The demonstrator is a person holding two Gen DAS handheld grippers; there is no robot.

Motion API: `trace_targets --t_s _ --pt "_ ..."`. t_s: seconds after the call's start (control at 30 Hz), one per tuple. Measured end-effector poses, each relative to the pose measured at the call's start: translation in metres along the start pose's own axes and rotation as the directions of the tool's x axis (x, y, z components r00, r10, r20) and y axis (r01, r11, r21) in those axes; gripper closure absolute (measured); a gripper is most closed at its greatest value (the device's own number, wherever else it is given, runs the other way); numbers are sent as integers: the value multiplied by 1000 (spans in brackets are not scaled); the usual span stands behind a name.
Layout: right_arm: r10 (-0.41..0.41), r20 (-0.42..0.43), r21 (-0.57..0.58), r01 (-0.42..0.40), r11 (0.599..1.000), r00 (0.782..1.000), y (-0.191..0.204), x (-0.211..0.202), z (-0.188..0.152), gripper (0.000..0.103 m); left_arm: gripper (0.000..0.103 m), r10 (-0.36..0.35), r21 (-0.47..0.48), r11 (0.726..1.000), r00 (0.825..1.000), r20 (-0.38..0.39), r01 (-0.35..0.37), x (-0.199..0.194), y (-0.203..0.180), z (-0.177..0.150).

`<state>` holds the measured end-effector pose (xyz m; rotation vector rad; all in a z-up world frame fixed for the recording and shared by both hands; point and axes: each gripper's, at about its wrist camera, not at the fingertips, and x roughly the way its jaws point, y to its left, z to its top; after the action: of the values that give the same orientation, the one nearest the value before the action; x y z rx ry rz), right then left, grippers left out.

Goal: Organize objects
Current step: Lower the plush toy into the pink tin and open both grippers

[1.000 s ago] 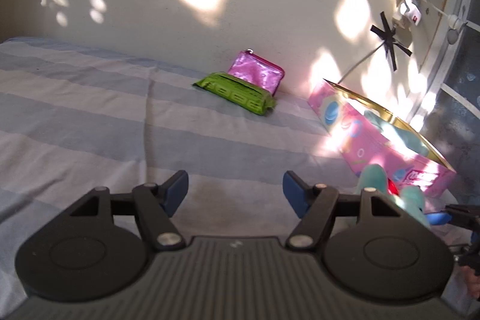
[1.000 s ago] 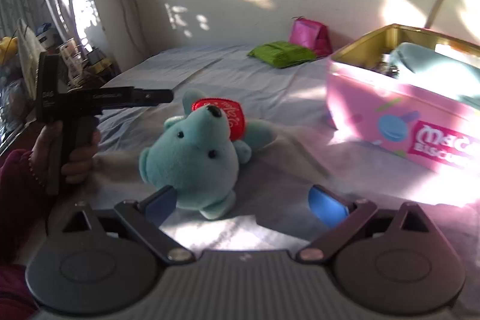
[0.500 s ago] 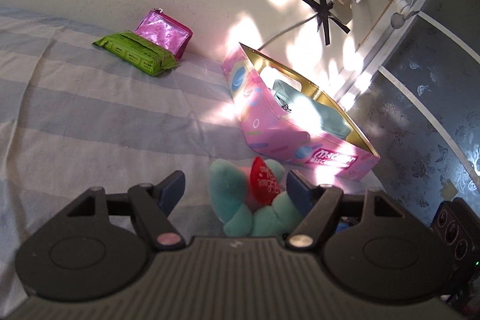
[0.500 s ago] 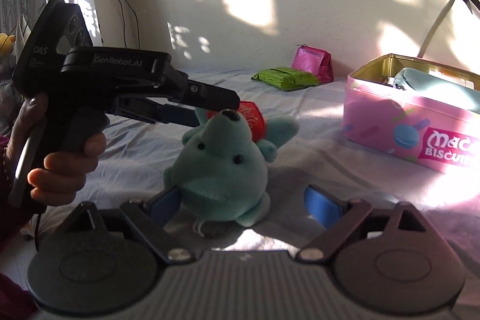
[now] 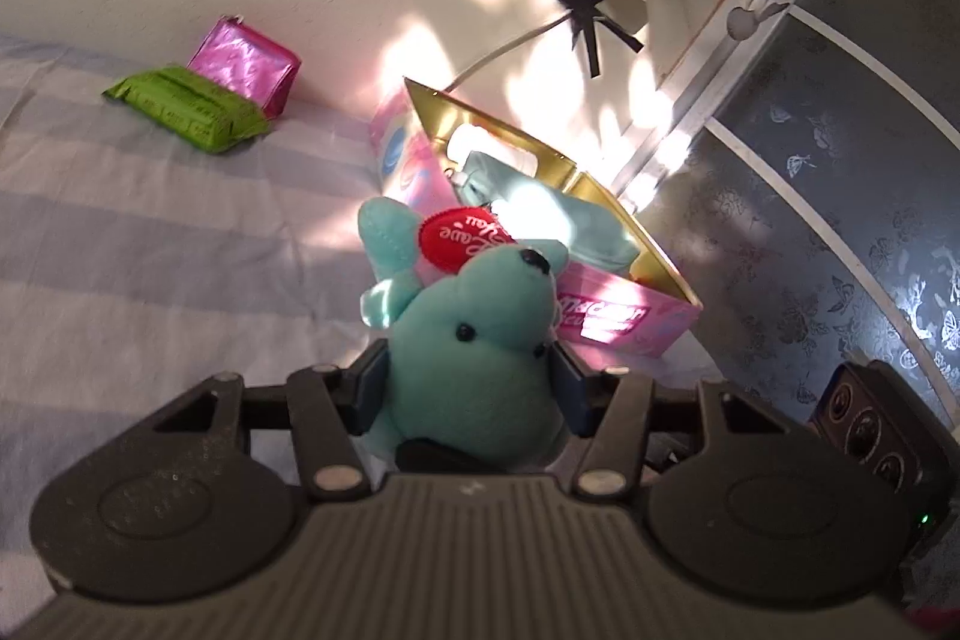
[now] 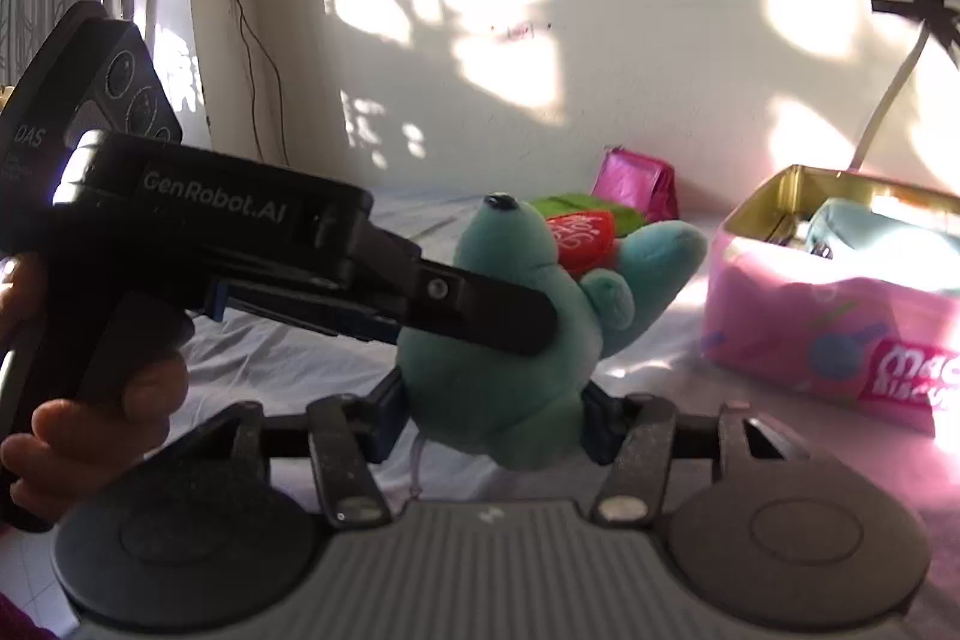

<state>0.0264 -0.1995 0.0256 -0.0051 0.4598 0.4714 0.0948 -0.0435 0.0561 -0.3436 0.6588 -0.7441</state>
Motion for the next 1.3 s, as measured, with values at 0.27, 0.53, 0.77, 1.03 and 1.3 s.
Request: trace_targets --t_s 0.27,0.53,0.77,1.03,1.3 --pt "-165 121 20 164 986 979 -78 -4 53 48 43 -52 120 992 998 33 48 76 -47 68" --pt "-258 33 139 251 958 966 -168 55 86 44 41 14 136 991 1000 9 -15 166 -55 112" --pt "-386 36 213 370 904 922 -193 67 85 27 39 147 113 982 989 31 -149 191 -44 115" --pt "-413 133 220 380 899 901 -176 14 63 26 35 223 152 958 964 143 -243 132 -51 90" --pt "-446 236 222 399 890 863 -110 -26 28 26 34 314 177 923 934 169 -342 79 -48 41"
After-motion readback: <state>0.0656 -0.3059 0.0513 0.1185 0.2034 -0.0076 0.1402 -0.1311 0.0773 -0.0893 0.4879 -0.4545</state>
